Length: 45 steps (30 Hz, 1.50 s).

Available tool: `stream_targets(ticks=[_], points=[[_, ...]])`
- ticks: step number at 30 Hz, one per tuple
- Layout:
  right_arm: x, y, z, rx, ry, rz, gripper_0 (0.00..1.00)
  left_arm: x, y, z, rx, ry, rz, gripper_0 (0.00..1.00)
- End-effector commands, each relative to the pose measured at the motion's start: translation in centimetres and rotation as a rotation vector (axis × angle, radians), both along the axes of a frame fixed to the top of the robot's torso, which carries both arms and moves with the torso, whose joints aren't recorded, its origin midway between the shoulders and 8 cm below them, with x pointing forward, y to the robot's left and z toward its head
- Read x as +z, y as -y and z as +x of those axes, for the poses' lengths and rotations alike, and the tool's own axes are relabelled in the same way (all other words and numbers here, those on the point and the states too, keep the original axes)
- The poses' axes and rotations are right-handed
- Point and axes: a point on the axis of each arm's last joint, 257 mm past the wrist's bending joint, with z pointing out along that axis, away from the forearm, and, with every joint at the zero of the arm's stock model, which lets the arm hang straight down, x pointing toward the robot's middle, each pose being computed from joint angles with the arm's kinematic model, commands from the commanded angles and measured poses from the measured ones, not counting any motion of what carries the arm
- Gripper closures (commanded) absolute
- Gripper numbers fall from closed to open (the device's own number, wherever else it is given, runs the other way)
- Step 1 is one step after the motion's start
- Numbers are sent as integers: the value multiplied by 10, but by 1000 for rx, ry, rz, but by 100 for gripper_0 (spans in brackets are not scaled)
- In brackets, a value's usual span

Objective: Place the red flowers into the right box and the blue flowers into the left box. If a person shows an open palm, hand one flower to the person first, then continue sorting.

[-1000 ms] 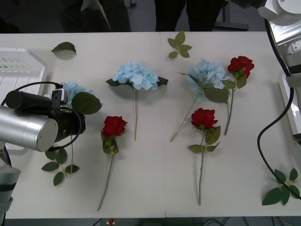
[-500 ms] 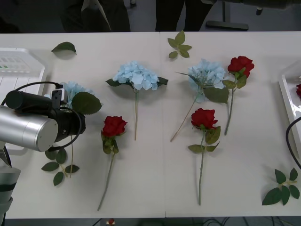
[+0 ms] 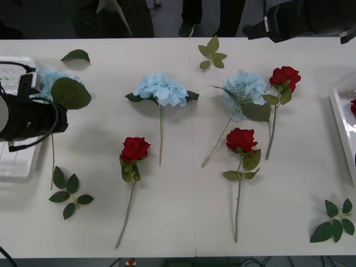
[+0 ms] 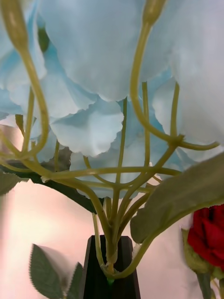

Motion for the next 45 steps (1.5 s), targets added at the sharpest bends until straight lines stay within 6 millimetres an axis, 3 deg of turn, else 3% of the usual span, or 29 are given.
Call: stream_targets(ticks=[1,5,7,12,14,19,25,32,38,42,45], points=[[10,36,4,-151,-35,-22,0,65,-29,21,3,71,99,100],[-11,61,5,-240,-87,-86,0,92,-68,34,78,92,102,100],[-29,76,7,-295,-116,-144,0,105,-100,40,133,107,104,100],[-63,90,13,-390,-174,-158,0,120,-166,45,237,134,134,100],[-79,93,16,-419,-199,-152,0,121,-197,47,279,142,155,100],[-101,98,22,-472,-228,-122,0,117,-250,44,317,131,226,100],[-120,106,35,-506,-219,-122,0,87,-296,42,377,142,257,100],[-135,112,46,-542,-216,-143,0,34,-329,36,403,147,300,100],[-151,114,56,-567,-214,-167,0,3,-325,29,373,104,329,100],[-159,115,60,-578,-225,-165,0,-1,-320,30,361,98,325,99],[-168,119,63,-590,-225,-183,0,-1,-318,31,357,99,319,68]])
